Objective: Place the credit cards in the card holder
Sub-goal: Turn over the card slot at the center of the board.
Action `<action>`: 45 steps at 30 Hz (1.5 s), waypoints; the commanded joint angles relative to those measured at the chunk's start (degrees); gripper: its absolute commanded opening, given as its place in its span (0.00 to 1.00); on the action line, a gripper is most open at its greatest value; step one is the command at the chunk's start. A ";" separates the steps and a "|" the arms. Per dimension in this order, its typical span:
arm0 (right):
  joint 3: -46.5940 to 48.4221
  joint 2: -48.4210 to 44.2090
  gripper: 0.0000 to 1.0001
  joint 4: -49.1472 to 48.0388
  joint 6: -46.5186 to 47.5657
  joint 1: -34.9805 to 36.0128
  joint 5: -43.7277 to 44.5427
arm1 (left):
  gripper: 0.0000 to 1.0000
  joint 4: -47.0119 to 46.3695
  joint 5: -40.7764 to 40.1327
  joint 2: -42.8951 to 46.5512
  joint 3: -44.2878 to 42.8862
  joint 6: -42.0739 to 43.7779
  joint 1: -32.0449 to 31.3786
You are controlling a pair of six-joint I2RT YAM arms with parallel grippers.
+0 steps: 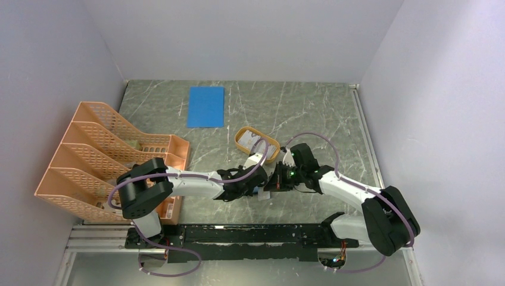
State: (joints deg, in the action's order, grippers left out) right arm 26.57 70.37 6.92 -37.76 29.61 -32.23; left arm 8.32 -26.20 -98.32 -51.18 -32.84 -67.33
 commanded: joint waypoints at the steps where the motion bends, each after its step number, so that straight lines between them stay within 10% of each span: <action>1: -0.59 0.90 0.00 -1.78 -0.73 0.46 -1.14 | 0.05 8.03 -0.39 -1.52 3.19 -0.17 0.45; 30: 1.15 10.87 0.00 -10.31 -4.70 1.76 -3.64 | 0.06 11.60 -0.22 3.72 -0.07 -0.52 0.44; 37: 4.46 11.62 0.00 -10.54 -4.76 4.48 -3.02 | 0.39 16.17 0.15 10.71 -4.07 -0.26 0.45; 45: 6.91 13.83 0.00 -13.14 -5.48 8.32 -2.54 | 0.45 19.14 -2.62 18.55 -1.58 -3.50 0.53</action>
State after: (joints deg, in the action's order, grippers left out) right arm 31.44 82.78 -3.60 -42.70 35.94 -35.20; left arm 24.36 -26.70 -83.11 -54.00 -34.06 -67.18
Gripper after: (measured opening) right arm 0.010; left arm 0.446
